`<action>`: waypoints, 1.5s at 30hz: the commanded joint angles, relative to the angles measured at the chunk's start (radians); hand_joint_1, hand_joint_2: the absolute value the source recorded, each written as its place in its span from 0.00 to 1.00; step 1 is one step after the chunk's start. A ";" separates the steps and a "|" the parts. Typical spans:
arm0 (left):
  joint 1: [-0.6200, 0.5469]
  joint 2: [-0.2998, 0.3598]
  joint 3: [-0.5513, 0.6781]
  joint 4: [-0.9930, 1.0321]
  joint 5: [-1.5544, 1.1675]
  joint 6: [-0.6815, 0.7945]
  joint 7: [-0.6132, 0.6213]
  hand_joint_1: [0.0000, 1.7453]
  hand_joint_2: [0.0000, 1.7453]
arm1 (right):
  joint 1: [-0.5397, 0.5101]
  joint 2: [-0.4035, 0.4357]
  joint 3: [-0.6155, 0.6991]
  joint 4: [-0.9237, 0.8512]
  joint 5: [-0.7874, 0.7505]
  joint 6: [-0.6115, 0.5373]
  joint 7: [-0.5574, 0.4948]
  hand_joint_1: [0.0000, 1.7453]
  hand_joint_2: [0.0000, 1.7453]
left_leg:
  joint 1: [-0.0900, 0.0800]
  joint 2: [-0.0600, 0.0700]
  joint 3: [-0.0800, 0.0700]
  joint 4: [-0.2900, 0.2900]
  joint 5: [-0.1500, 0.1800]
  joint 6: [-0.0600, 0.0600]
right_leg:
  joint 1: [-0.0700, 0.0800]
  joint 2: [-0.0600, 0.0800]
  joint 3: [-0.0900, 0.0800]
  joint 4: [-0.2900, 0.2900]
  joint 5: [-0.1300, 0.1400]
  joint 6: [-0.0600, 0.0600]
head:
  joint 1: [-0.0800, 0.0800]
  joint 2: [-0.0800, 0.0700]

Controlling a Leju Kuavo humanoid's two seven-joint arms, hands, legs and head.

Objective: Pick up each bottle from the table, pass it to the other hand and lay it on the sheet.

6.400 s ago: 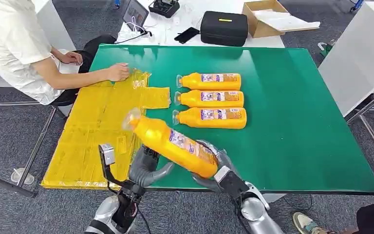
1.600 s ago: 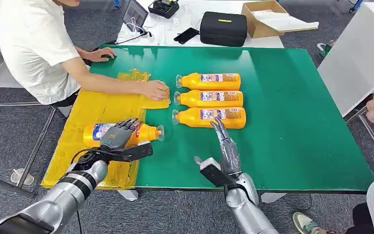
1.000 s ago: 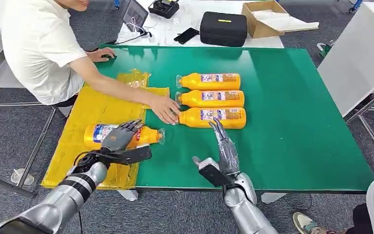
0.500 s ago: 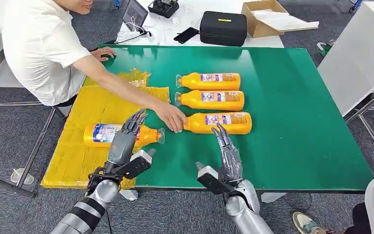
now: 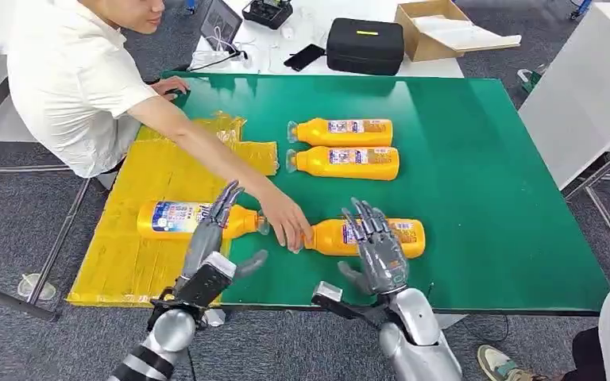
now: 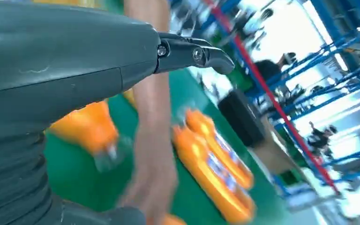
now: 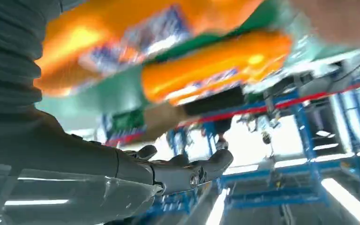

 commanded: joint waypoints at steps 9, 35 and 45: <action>0.080 -0.042 -0.051 -0.082 0.085 -0.021 0.053 0.00 1.00 | -0.076 -0.101 0.031 0.128 -0.124 0.051 0.145 0.00 1.00 | 0.001 0.002 0.002 0.000 0.000 0.001 | 0.001 0.001 0.001 -0.001 0.001 -0.001 | 0.000 0.000; 0.094 -0.079 0.015 -0.106 0.171 0.063 0.162 0.00 1.00 | -0.013 -0.209 -0.048 0.069 -0.089 0.117 0.286 0.00 1.00 | 0.000 0.002 0.001 0.000 0.000 0.000 | 0.001 0.000 0.001 -0.001 0.000 -0.002 | 0.000 0.000; 0.072 -0.065 -0.010 -0.096 0.184 0.035 0.163 0.00 1.00 | -0.054 -0.195 -0.004 0.112 -0.089 0.102 0.257 0.00 1.00 | 0.001 0.004 0.001 0.000 0.000 0.000 | 0.001 0.002 0.001 -0.001 0.001 -0.002 | -0.001 0.000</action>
